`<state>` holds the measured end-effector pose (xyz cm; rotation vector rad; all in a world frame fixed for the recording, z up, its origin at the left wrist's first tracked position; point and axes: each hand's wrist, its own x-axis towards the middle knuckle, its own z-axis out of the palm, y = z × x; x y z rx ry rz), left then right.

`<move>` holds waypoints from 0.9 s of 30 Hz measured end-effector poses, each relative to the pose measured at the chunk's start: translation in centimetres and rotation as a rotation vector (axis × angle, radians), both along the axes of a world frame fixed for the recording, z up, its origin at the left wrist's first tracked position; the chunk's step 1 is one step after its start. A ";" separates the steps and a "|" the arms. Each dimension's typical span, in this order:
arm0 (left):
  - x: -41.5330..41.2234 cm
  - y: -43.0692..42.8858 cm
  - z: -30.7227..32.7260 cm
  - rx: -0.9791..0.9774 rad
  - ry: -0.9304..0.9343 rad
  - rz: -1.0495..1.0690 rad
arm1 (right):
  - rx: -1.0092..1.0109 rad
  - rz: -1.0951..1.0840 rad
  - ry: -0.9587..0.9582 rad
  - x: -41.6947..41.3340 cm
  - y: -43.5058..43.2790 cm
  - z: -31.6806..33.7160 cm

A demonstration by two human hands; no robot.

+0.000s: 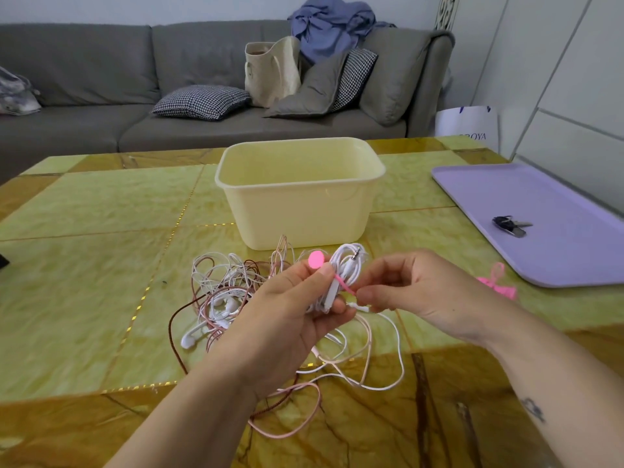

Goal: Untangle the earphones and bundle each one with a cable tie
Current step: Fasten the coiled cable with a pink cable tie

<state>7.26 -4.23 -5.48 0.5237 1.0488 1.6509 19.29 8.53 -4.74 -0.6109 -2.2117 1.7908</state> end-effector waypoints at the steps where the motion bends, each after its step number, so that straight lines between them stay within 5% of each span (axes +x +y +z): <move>1: 0.0 0.0 -0.1 -0.009 0.019 -0.007 | -0.011 0.020 -0.015 0.0 0.1 -0.1; 6: -0.1 -0.4 -0.8 -0.105 0.205 -0.118 | 0.019 0.121 -0.110 0.2 0.3 -0.3; 11: -0.1 -0.9 -1.0 -0.281 0.670 -0.228 | 0.133 0.083 -0.152 0.3 0.7 -0.5; 21: 0.4 -0.5 -0.8 -0.375 0.744 -0.018 | 0.249 -0.061 -0.068 0.2 -0.7 0.5; 27: 0.3 0.0 -1.7 -0.400 0.942 0.069 | 0.652 -0.238 -0.024 -0.5 -2.9 -0.4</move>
